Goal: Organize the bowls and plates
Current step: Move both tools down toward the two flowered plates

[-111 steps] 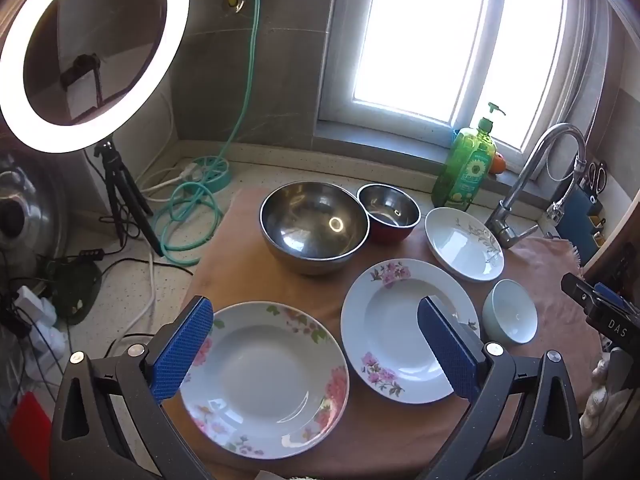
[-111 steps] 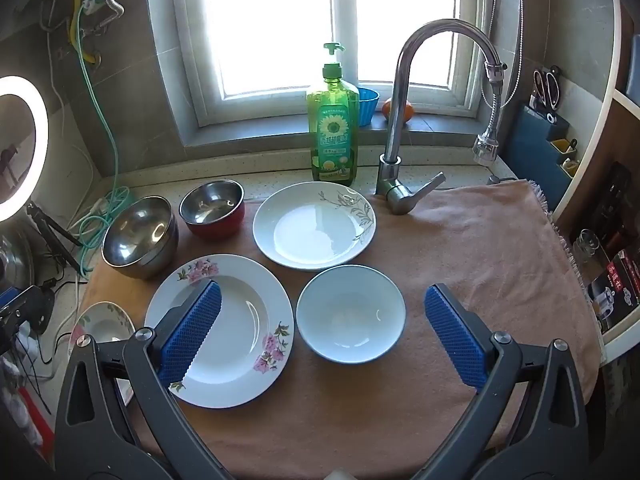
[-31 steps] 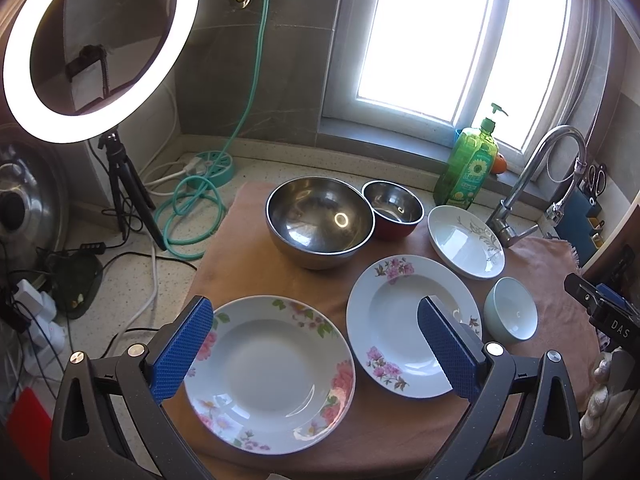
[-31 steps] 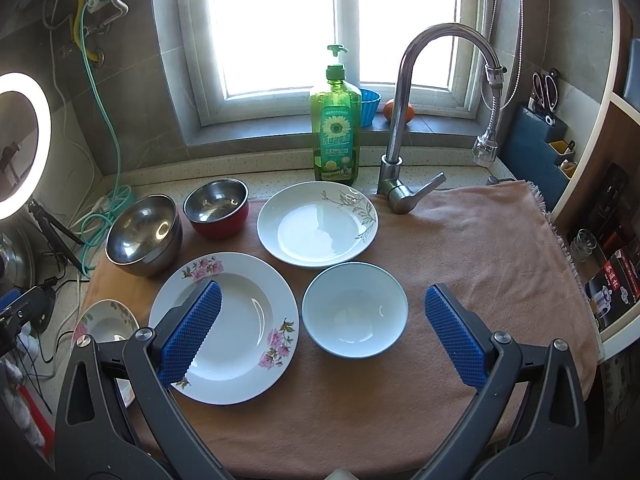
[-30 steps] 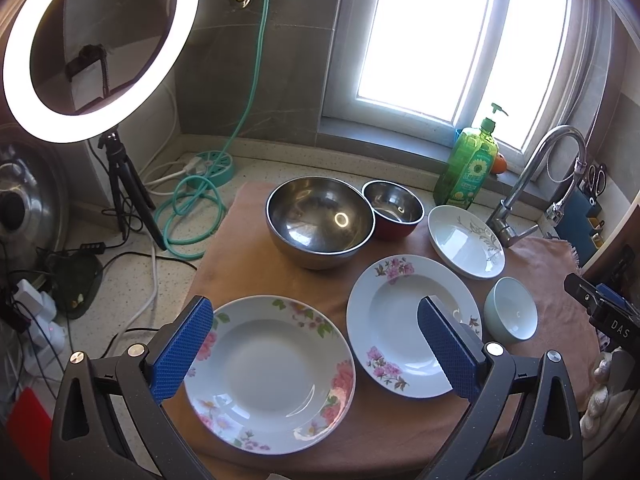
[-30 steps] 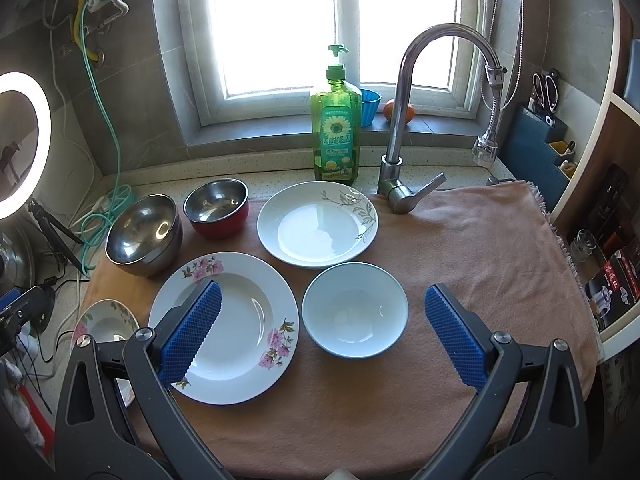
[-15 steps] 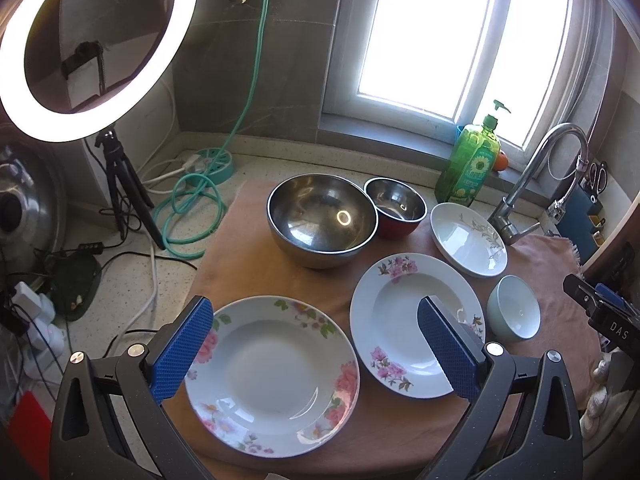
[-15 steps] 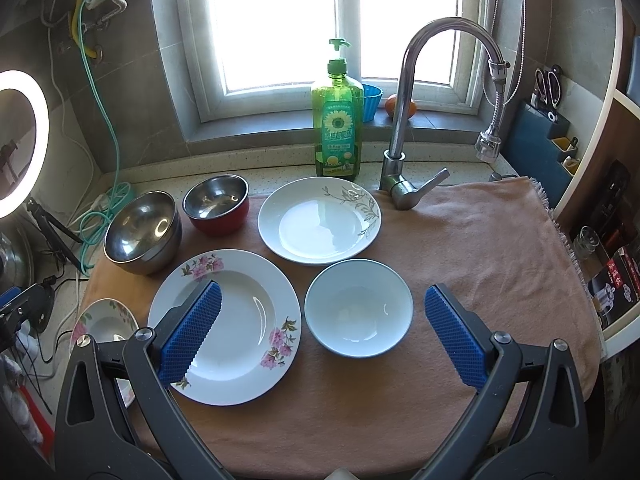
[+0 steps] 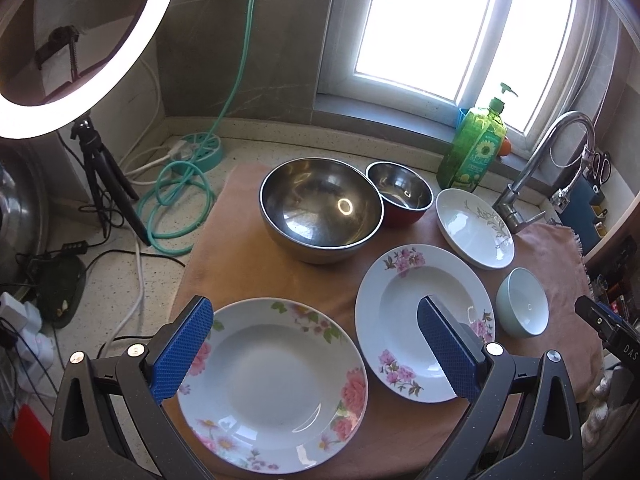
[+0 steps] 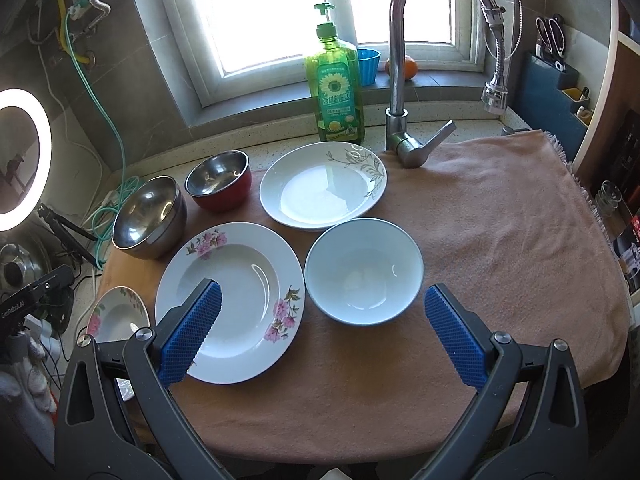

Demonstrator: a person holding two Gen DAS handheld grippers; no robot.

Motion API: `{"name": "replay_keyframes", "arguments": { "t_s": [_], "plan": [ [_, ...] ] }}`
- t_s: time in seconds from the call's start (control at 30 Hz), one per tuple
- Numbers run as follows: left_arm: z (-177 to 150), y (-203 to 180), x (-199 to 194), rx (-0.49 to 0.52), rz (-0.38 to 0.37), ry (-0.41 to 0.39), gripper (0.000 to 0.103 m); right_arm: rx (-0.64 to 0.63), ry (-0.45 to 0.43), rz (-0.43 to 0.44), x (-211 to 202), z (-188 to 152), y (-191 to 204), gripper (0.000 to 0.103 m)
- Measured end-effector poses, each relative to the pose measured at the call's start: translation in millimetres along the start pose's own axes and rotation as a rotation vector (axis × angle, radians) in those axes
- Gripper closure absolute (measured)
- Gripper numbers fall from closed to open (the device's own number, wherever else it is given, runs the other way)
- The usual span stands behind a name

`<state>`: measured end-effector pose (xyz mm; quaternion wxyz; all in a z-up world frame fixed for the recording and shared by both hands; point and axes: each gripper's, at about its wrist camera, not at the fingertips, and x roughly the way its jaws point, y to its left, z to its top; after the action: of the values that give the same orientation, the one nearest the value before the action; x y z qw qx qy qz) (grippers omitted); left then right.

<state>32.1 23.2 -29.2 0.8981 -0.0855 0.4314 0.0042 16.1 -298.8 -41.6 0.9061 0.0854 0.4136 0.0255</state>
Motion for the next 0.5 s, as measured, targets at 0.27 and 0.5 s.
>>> {"name": "replay_keyframes", "arguments": {
  "t_s": [0.27, 0.5],
  "plan": [
    [8, 5, 30, 0.003, -0.064, 0.078, 0.015, 0.106, 0.111, 0.056, 20, -22, -23, 0.018],
    [10, 2, 61, 0.012, -0.160, 0.179, 0.044, 0.181, 0.244, 0.144, 50, -45, -28, 0.048]
  ]
}}
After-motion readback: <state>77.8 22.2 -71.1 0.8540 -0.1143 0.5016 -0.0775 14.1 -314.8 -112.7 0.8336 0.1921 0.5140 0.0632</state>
